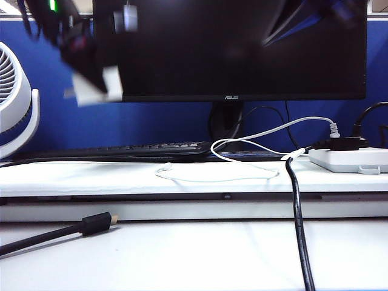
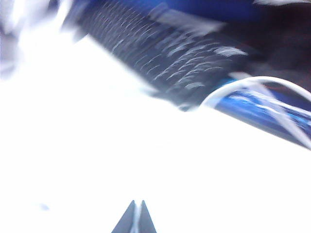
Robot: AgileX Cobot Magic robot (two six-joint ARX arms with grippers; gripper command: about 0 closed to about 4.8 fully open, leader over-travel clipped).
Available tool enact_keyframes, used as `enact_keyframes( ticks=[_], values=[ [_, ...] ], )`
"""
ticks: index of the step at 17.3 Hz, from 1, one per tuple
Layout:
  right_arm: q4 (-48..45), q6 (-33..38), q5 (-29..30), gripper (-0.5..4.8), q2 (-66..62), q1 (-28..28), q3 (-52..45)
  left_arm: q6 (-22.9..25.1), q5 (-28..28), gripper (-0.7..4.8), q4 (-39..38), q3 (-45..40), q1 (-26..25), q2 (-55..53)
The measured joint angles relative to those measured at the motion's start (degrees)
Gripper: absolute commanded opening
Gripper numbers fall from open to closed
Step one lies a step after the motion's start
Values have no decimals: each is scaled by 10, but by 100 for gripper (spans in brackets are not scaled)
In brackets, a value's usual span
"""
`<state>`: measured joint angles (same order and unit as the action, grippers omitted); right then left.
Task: Pick up the Type-C charging cable and the charging base, insert one end of the Type-C charger into the corresponding slot on the base, and finally place the plugged-in charger back on the table.
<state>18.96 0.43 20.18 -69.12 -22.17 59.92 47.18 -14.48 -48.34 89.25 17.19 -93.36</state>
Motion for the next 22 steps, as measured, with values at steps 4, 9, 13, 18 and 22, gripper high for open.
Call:
enact_keyframes(
  ticks=[4, 9, 13, 18, 22],
  values=[
    [-31, -239, -22, -1, -70, -69, 0, -123, -3, -6, -4, 39, 1, 46],
    [-144, -210, -49, -1, -150, -109, 5, -173, -3, -6, -5, 67, 1, 85],
    [-153, 214, -52, -2, -166, -109, 30, -174, 17, -6, -5, 75, 1, 92],
    [-152, 534, -60, -2, -201, -150, 30, -174, 19, -6, -3, 78, 1, 98],
    [-154, 673, -77, 241, -258, -173, 29, -174, 19, -6, -6, 78, 1, 98]
  ],
)
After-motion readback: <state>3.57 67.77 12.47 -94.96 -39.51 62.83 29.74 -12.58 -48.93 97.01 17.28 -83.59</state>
